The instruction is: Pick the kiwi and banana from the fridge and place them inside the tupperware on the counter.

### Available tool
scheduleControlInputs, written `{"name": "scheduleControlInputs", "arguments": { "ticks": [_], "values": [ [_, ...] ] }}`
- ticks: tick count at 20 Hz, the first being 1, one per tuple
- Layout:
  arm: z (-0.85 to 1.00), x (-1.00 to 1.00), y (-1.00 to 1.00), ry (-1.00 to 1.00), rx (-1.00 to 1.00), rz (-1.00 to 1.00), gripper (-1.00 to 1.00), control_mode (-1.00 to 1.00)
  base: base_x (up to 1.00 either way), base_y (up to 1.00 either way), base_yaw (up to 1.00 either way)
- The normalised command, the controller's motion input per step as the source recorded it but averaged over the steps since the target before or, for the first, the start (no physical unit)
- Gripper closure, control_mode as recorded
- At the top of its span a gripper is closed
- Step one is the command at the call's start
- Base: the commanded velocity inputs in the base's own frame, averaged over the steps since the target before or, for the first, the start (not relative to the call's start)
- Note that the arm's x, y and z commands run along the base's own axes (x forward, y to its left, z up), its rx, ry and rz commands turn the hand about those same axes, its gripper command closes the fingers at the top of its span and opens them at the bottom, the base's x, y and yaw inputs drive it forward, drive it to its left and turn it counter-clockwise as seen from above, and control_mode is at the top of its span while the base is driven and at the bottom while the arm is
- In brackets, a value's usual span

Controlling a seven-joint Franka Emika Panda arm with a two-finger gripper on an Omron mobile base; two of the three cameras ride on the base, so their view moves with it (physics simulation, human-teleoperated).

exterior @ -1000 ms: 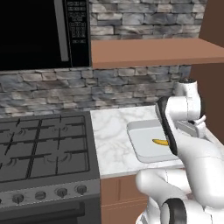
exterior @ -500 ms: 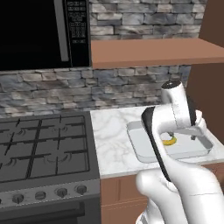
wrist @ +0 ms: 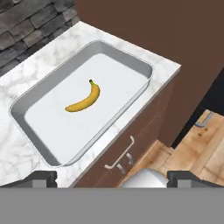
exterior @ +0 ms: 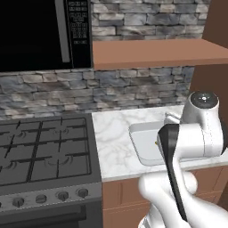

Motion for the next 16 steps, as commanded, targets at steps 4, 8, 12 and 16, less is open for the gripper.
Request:
{"name": "scheduleControlInputs", "arguments": {
  "ticks": [4, 8, 12, 16],
  "values": [
    [0.13, -0.09, 0.02, -0.03, 0.01, 0.37, -1.0, -1.0, 0.0, 0.0, 0.0],
    [0.0, -0.16, 0.02, 0.0, 0.0, 0.24, -1.0, -1.0, 0.0, 0.0, 0.0],
    [-0.04, -0.02, 0.03, 0.01, 0.0, 0.03, -1.0, -1.0, 0.0, 0.0, 0.0],
    [-0.04, -0.11, 0.04, 0.0, 0.0, 0.02, -1.0, 1.0, -0.21, 0.1, 0.05]
  ]
}}
